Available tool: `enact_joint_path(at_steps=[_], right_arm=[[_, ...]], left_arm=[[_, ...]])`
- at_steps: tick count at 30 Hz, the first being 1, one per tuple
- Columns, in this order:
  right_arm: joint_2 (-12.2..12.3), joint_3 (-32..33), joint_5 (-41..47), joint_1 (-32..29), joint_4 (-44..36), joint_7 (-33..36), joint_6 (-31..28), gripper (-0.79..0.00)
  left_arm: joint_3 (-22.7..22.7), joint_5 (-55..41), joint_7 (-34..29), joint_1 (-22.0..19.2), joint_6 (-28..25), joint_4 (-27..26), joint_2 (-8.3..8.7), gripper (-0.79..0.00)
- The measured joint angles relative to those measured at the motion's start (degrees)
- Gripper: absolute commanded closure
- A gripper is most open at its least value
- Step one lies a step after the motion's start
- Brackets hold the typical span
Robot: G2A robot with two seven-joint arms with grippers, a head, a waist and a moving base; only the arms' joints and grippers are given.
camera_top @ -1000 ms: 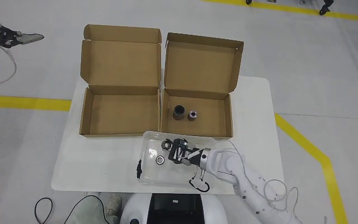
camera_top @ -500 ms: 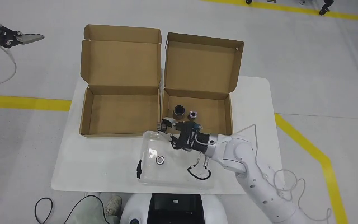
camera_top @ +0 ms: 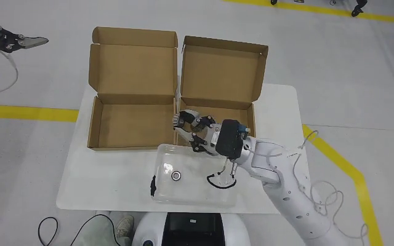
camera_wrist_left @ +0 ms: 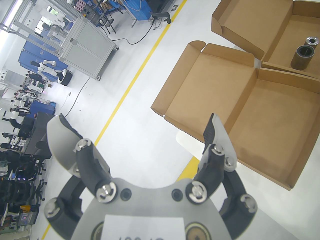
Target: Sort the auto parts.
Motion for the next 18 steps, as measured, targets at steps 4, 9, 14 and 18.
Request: enact_joint_path(at_steps=[4,9,14,18], right_arm=[[-0.08,1.09,1.59,1.39,-1.75,0.07,0.05,0.000],[-0.30,2.08,3.14,3.51,-3.80,0.55,0.92,0.000],[-0.66,1.95,4.12,5.97,-5.08,1.94,1.92,0.000],[-0.92,2.18,4.93,7.96,-5.87,2.95,2.65,0.000]], left_arm=[[0.00,0.00,0.00,0.00,0.00,0.00,0.00,-0.785],[0.00,0.00,0.00,0.00,0.00,0.00,0.00,-0.785],[0.00,0.00,0.00,0.00,0.00,0.00,0.00,-0.785],[0.00,0.00,0.00,0.00,0.00,0.00,0.00,-0.785]])
